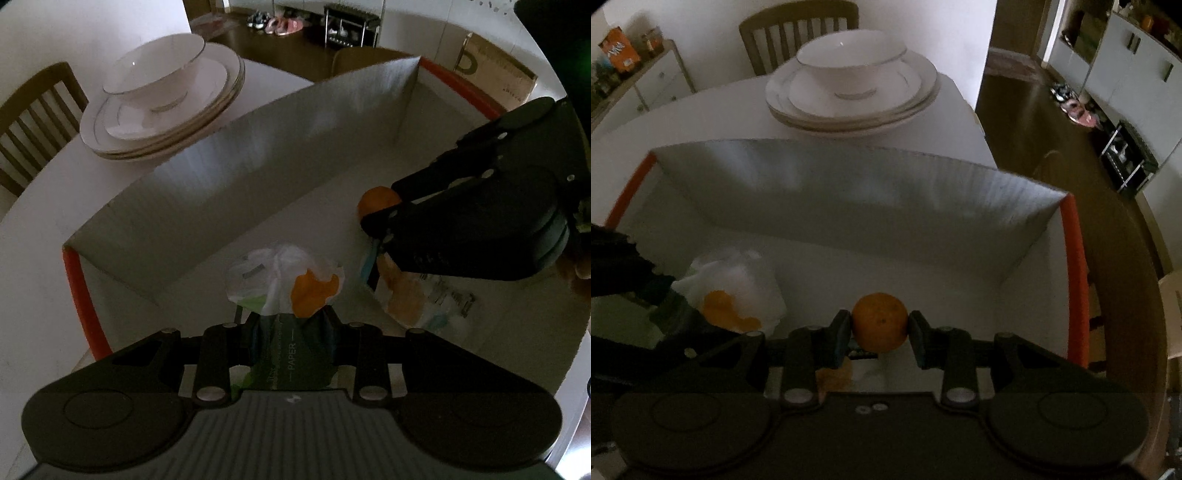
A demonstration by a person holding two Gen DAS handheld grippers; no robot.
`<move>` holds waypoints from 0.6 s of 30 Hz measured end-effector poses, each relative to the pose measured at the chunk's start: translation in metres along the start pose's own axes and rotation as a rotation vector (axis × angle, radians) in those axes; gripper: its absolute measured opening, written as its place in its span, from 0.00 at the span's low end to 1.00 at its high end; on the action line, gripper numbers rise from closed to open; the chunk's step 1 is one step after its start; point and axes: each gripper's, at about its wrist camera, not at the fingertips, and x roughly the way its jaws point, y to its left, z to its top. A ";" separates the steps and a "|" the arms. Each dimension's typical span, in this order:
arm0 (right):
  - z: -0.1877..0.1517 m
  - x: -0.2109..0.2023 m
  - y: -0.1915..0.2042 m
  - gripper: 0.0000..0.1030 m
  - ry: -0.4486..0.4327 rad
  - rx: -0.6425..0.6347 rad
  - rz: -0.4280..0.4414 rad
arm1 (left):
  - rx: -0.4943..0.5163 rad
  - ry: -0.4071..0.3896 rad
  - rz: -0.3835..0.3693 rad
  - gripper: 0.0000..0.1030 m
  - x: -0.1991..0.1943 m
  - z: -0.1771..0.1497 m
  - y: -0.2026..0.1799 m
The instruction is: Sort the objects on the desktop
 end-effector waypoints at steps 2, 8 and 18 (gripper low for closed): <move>0.000 0.004 -0.001 0.32 0.016 0.007 -0.004 | -0.004 0.009 0.001 0.30 0.002 0.000 0.001; -0.001 0.007 -0.004 0.34 0.029 0.018 0.000 | -0.015 0.015 -0.004 0.30 0.004 0.001 0.002; -0.003 0.003 -0.008 0.45 0.018 0.023 0.003 | -0.036 -0.027 -0.008 0.35 0.002 0.000 0.003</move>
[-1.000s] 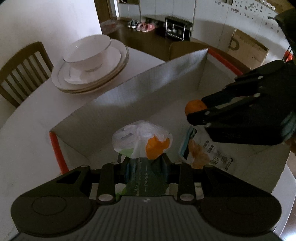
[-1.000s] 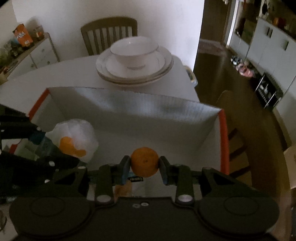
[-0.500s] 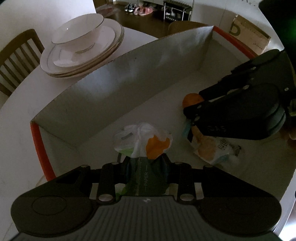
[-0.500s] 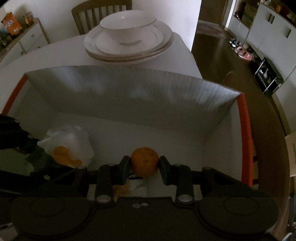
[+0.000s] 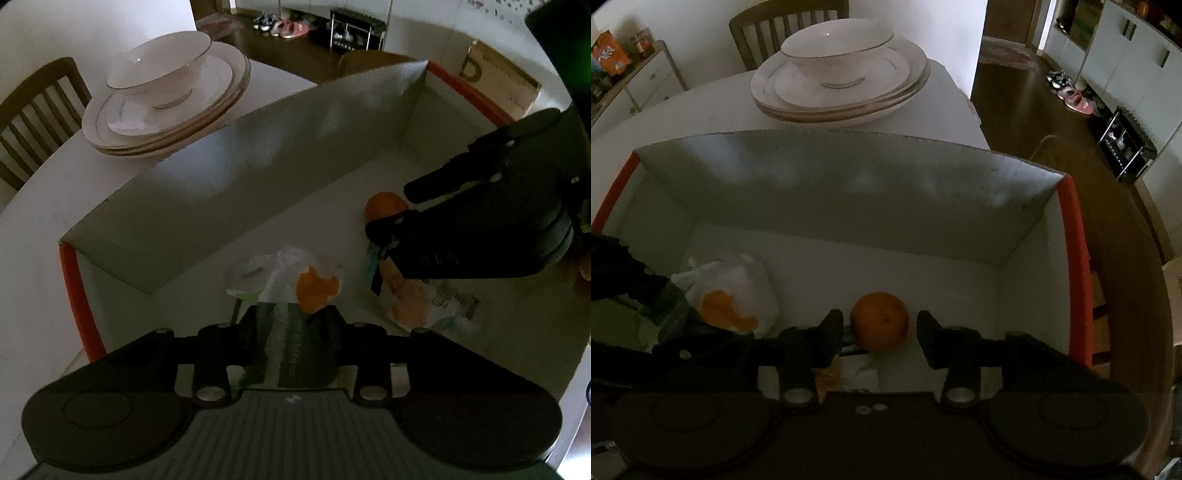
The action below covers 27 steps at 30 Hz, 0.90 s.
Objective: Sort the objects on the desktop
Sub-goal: 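Open the right tool releasing the orange while the left tool releases the white bag, then withdraw both tools from the red box back toward the table items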
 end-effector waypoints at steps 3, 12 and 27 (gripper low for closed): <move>-0.001 -0.004 0.000 0.46 -0.004 -0.009 0.001 | -0.013 -0.015 -0.005 0.39 -0.006 -0.002 0.000; -0.004 -0.027 0.000 0.55 -0.035 -0.011 0.031 | -0.065 -0.094 -0.039 0.58 -0.036 -0.009 0.005; -0.024 -0.066 -0.007 0.82 -0.113 0.036 0.095 | -0.120 -0.190 -0.108 0.71 -0.078 -0.041 0.002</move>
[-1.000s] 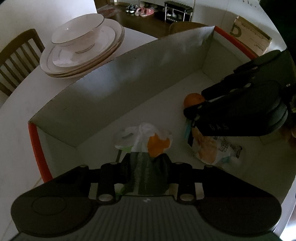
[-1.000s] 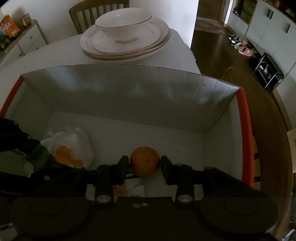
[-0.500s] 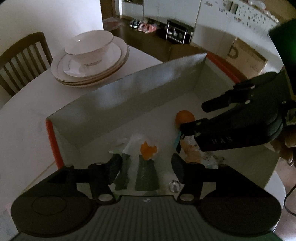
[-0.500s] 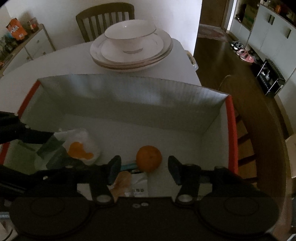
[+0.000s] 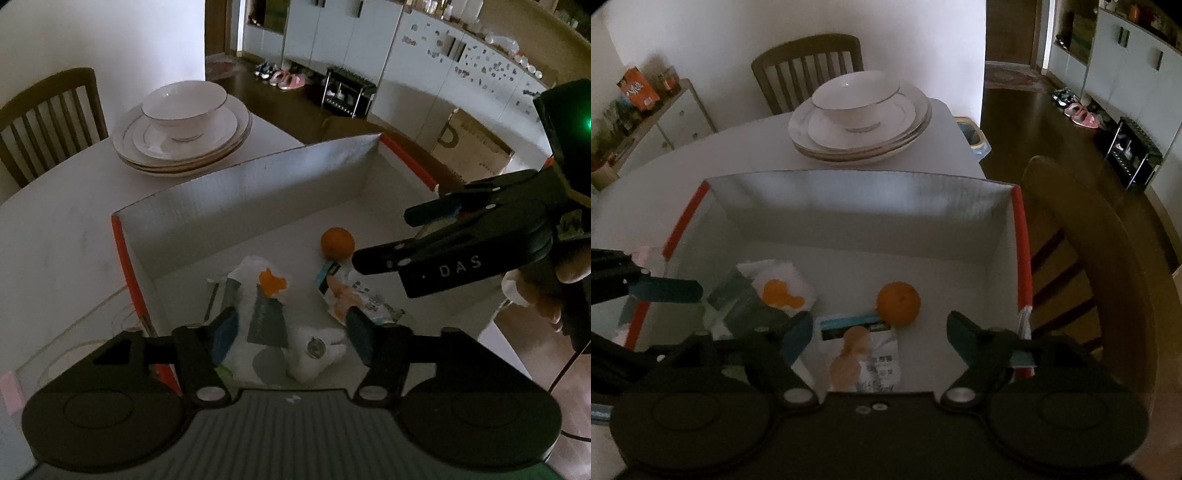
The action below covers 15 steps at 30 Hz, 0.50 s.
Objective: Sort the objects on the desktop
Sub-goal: 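Withdraw both tools from the red box back toward the table items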
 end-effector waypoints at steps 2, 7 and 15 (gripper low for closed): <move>-0.004 -0.007 0.003 0.87 -0.014 0.002 0.017 | -0.002 -0.023 -0.011 0.73 -0.006 -0.003 -0.002; -0.010 -0.023 0.010 0.91 -0.050 0.005 0.039 | -0.005 -0.079 -0.029 0.83 -0.025 -0.009 -0.006; -0.022 -0.051 0.025 0.96 -0.116 0.005 0.064 | -0.009 -0.154 -0.035 0.97 -0.057 -0.025 -0.009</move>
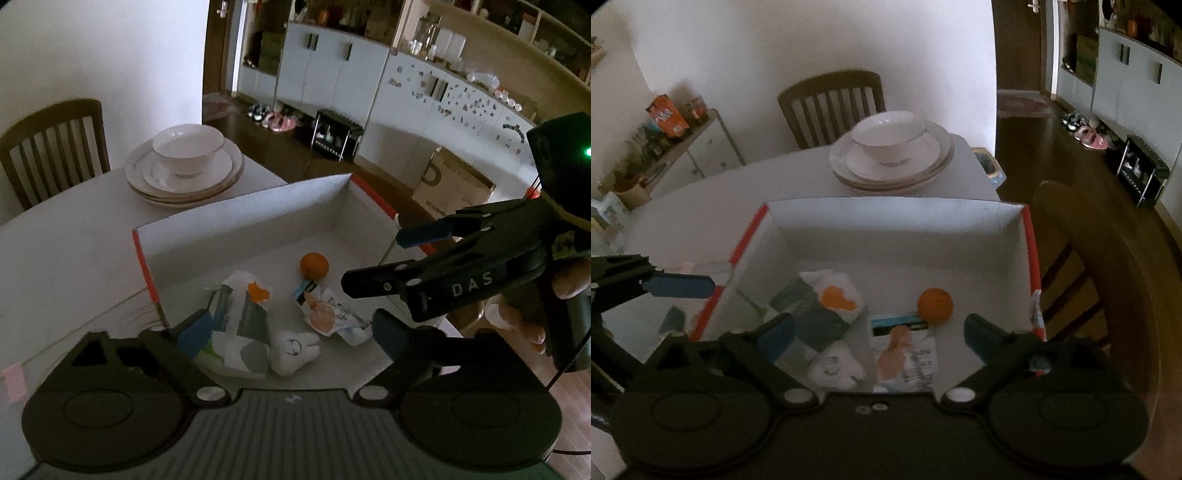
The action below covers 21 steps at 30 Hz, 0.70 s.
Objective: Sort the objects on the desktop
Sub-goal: 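Withdraw both tools from the red box back toward the table items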
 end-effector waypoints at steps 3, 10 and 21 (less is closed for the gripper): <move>-0.004 -0.011 0.011 0.97 -0.024 0.000 0.013 | -0.007 -0.024 -0.006 0.98 -0.015 -0.007 0.001; -0.018 -0.037 0.037 0.99 -0.071 0.032 0.055 | -0.018 -0.082 -0.003 0.98 -0.054 -0.028 0.012; -0.050 -0.048 0.093 0.99 -0.105 0.018 0.005 | 0.019 -0.167 0.047 0.98 -0.112 -0.069 0.036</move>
